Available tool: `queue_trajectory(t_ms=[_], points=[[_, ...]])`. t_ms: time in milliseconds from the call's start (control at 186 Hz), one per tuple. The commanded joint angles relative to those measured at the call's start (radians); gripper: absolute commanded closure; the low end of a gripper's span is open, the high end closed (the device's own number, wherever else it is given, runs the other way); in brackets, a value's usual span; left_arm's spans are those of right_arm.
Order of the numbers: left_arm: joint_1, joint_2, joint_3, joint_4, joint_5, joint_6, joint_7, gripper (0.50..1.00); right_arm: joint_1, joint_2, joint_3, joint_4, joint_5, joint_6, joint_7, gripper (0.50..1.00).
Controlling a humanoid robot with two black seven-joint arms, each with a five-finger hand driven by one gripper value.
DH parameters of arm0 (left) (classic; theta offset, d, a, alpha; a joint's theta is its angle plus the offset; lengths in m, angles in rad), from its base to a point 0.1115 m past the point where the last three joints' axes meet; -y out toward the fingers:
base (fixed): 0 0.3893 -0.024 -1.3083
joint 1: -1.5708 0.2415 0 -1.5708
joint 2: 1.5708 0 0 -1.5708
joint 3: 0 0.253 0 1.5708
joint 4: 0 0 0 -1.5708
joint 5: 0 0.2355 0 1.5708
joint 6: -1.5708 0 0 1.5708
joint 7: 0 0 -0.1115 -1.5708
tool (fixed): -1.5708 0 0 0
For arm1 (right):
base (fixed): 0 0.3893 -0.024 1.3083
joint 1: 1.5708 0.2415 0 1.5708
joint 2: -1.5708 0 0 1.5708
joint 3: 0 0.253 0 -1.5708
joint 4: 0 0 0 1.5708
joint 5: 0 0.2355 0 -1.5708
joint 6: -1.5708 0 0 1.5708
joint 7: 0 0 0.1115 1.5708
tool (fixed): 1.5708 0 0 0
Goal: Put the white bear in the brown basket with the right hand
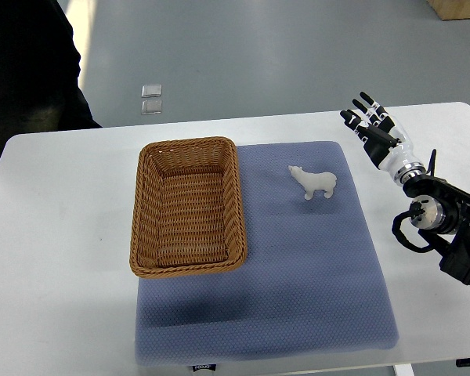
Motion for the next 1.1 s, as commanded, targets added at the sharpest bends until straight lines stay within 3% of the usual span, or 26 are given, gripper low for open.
queue_trajectory(t_ms=[0, 1097], points=[[0.0, 0.0, 0.0, 0.0, 0.0, 0.0, 0.0, 0.5, 0.0, 0.0, 0.0, 0.0, 0.0, 0.0, 0.0, 0.576], [0.001, 0.0, 0.0, -0.002, 0.0, 0.0, 0.0, 0.5, 0.0, 0.0, -0.012, 0.002, -0.025, 0.012, 0.002, 0.579]])
